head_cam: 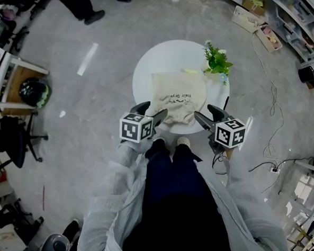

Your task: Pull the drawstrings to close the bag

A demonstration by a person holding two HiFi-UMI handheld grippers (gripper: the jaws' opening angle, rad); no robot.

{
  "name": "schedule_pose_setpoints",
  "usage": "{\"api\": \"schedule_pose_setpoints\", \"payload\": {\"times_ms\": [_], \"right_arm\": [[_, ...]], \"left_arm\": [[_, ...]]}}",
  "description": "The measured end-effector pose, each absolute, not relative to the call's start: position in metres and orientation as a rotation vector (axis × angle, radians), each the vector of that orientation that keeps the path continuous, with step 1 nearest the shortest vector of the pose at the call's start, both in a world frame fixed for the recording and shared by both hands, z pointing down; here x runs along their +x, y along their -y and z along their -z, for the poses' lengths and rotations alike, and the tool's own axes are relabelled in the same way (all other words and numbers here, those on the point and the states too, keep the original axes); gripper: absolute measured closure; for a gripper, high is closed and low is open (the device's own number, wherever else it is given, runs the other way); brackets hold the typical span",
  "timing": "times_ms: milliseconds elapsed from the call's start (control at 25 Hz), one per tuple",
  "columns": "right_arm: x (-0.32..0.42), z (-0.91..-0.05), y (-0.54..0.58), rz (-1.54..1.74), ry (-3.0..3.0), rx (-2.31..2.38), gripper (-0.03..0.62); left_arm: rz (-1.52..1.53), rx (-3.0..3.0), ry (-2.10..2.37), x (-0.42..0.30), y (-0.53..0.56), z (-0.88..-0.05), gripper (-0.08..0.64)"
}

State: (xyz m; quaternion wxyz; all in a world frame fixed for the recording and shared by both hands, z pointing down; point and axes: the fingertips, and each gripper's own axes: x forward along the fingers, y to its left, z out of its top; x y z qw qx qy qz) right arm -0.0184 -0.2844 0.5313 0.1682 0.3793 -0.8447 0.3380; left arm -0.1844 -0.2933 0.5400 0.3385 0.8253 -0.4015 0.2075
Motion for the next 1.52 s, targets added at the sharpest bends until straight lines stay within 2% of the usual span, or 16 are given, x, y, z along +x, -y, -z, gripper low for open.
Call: {"api": "schedule_pose_setpoints", "payload": {"times_ms": [160, 240, 480, 600, 720, 1520], "right_arm": [[-0.018, -0.488, 0.282, -0.893, 2.508, 1.108, 0.360], [-0.019, -0.464, 0.281, -0.827, 2.559, 1.128, 0.403], [-0.017, -0.412, 0.279, -0.673, 2.655, 1.232, 0.514], [-0.011, -0.399, 0.276, -0.602, 2.659, 1.295, 0.588], [0.002, -0.398, 0.273, -0.573, 2.655, 1.358, 0.591], [0.027, -0.429, 0.260, -0.575, 2.548, 1.439, 0.591]], "left_arm": [[-0.426, 2.228, 1.071, -0.184, 0.288, -0.498, 0.246], [-0.368, 2.273, 1.078, -0.185, 0.285, -0.478, 0.301], [-0.331, 2.382, 1.127, -0.189, 0.281, -0.444, 0.404], [-0.308, 2.416, 1.164, -0.190, 0.280, -0.435, 0.462], [-0.278, 2.460, 1.203, -0.188, 0.280, -0.429, 0.545], [-0.236, 2.462, 1.195, -0.169, 0.272, -0.441, 0.545]]}}
